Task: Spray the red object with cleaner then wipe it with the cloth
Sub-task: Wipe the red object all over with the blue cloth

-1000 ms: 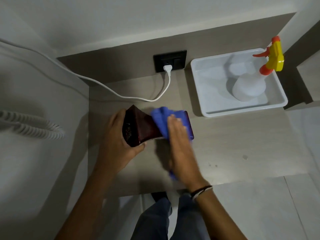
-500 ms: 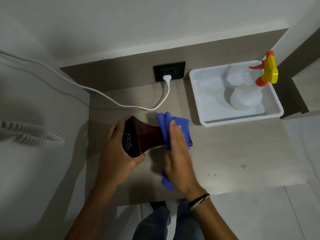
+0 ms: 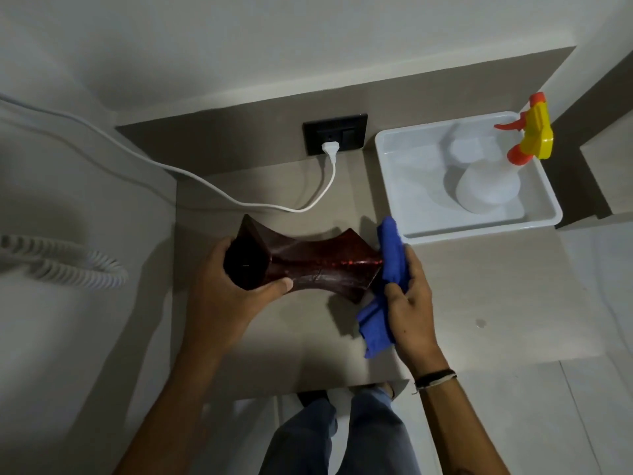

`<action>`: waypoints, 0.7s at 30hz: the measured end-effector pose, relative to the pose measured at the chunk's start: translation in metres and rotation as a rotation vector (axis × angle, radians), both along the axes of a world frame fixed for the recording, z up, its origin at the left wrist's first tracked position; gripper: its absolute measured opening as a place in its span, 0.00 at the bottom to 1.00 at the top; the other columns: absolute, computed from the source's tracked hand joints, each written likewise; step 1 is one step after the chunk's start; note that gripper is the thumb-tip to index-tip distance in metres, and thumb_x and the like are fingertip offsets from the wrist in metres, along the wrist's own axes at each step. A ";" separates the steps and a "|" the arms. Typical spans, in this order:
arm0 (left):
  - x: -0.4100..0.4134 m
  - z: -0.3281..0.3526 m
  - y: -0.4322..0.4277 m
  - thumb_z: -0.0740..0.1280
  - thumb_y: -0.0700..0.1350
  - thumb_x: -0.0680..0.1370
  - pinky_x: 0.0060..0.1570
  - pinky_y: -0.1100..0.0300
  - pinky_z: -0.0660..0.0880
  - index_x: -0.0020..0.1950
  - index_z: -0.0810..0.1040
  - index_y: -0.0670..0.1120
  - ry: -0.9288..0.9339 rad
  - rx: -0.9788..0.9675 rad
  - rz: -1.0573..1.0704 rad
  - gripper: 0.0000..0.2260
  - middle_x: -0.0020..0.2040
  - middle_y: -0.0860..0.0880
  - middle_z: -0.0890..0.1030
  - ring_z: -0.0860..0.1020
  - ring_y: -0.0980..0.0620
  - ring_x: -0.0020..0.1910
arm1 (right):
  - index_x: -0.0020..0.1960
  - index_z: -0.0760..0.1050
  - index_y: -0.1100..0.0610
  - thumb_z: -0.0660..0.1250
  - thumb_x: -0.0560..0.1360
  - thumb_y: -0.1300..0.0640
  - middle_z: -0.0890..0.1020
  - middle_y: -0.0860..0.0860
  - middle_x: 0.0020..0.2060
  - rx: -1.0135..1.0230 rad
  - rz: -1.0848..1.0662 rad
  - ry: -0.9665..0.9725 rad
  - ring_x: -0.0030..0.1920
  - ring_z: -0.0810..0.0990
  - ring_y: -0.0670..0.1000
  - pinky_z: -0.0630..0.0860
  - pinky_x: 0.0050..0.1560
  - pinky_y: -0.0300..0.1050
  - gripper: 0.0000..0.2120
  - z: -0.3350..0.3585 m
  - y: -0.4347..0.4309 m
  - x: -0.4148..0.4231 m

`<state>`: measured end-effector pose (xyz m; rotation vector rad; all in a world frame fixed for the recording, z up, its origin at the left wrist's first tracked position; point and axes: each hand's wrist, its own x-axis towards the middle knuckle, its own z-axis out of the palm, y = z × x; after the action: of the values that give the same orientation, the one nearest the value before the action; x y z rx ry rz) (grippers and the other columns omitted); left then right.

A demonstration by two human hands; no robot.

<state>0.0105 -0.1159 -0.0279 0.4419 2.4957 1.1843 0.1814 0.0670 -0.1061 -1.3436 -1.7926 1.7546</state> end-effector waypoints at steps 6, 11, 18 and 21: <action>-0.004 0.013 0.004 0.72 0.74 0.68 0.72 0.51 0.68 0.82 0.49 0.75 -0.071 -0.093 -0.162 0.48 0.82 0.58 0.67 0.68 0.58 0.77 | 0.85 0.61 0.55 0.59 0.80 0.75 0.70 0.49 0.81 -0.070 -0.084 0.087 0.76 0.73 0.42 0.71 0.80 0.46 0.35 0.012 -0.008 -0.023; -0.011 0.013 -0.010 0.85 0.66 0.59 0.75 0.47 0.68 0.82 0.37 0.73 -0.123 -0.191 -0.390 0.67 0.86 0.54 0.57 0.64 0.54 0.80 | 0.87 0.51 0.57 0.60 0.81 0.75 0.60 0.41 0.81 0.124 0.007 0.051 0.73 0.64 0.23 0.61 0.74 0.23 0.39 0.007 -0.015 -0.032; -0.026 -0.005 -0.002 0.86 0.39 0.61 0.55 0.70 0.76 0.71 0.71 0.53 0.128 -0.082 -0.396 0.43 0.62 0.51 0.79 0.79 0.57 0.59 | 0.87 0.43 0.58 0.58 0.75 0.78 0.44 0.52 0.88 0.388 0.425 0.046 0.88 0.43 0.56 0.50 0.86 0.67 0.47 0.017 -0.057 -0.045; -0.031 -0.008 0.001 0.84 0.37 0.62 0.52 0.71 0.75 0.69 0.74 0.53 0.091 -0.034 -0.387 0.39 0.59 0.52 0.82 0.81 0.58 0.57 | 0.88 0.38 0.53 0.56 0.75 0.72 0.42 0.48 0.88 0.384 0.526 0.213 0.87 0.54 0.63 0.65 0.81 0.68 0.48 0.037 -0.079 -0.057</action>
<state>-0.0206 -0.1151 -0.0354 0.9375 2.3523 0.9846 0.1241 -0.0120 -0.0686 -0.5437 -2.3379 1.5760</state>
